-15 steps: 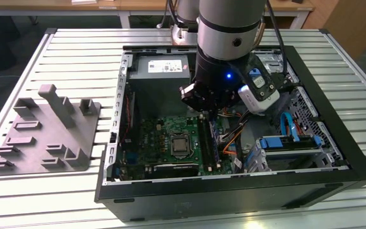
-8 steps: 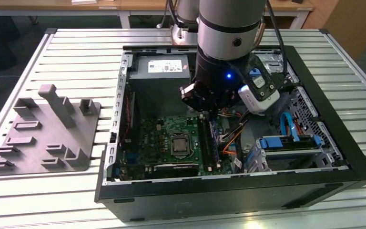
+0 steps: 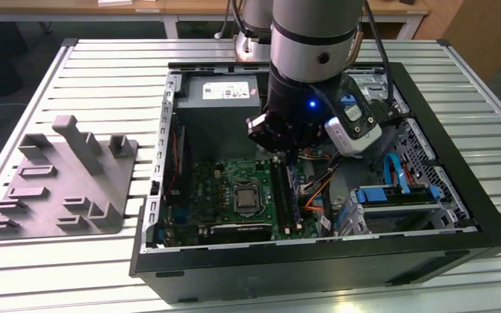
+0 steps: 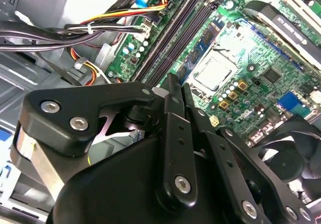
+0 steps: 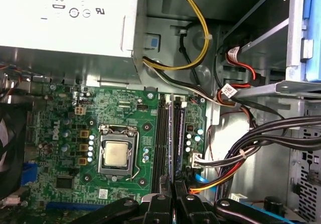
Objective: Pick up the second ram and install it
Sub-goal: 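Insert the second ram into the second slot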
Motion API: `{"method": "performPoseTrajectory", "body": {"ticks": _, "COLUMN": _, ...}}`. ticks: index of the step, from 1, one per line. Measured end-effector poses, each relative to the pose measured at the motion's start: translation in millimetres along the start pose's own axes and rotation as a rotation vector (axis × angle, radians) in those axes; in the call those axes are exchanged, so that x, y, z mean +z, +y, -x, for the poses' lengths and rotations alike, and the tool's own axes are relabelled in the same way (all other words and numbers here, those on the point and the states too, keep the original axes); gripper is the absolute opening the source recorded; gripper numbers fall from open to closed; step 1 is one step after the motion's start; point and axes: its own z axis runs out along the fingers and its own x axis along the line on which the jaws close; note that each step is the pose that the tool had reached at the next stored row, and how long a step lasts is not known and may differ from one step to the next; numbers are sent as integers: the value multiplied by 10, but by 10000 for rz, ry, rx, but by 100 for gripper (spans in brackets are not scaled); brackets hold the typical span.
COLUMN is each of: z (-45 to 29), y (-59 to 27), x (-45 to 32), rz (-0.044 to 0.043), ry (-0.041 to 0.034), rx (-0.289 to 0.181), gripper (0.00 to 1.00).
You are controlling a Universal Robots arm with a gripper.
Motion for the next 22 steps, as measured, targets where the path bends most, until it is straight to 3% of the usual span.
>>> {"method": "performPoseTrajectory", "body": {"ticks": 9, "z": -1, "y": -1, "x": 7, "rz": -97, "ry": -10, "rx": 423, "gripper": 14}}
{"method": "performPoseTrajectory", "body": {"ticks": 16, "z": -1, "y": -1, "x": 17, "rz": -153, "ry": -33, "rx": 1309, "gripper": 14}}
{"method": "performPoseTrajectory", "body": {"ticks": 22, "z": -2, "y": -1, "x": 26, "rz": -175, "ry": -46, "rx": 1749, "gripper": 14}}
